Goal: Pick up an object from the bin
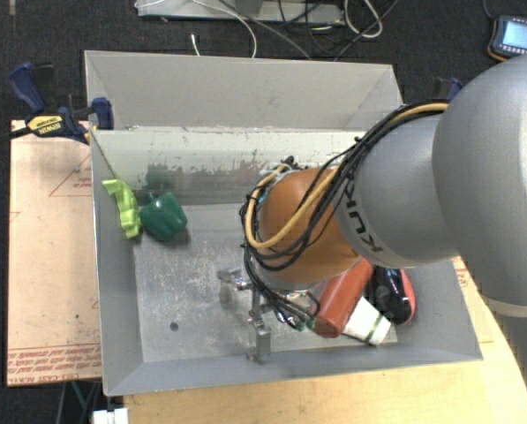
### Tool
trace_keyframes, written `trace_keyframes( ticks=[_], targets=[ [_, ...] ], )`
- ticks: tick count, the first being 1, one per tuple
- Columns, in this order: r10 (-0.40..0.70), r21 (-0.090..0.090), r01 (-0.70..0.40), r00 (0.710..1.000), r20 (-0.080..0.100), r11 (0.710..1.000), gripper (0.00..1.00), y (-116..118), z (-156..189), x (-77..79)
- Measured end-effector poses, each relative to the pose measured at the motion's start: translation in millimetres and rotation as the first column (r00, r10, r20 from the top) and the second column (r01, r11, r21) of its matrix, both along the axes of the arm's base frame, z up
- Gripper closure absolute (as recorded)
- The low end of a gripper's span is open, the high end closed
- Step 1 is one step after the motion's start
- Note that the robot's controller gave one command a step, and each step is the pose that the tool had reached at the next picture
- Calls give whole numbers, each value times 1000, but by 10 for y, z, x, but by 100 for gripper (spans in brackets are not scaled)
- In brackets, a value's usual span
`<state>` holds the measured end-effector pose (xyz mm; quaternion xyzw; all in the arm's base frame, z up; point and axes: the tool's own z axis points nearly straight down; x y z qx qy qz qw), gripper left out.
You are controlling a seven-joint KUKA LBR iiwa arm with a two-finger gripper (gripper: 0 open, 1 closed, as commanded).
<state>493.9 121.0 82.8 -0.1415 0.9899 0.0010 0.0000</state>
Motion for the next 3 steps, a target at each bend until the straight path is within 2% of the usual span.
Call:
trace_keyframes(
  ticks=[1,2,3],
  targets=[
    [109,1,-109,994,9,994,0,-318,-126,103],
    [175,4,-175,985,14,985,0,-819,-124,629],
    [222,4,-222,975,9,975,0,-1013,179,1209]
  ],
)
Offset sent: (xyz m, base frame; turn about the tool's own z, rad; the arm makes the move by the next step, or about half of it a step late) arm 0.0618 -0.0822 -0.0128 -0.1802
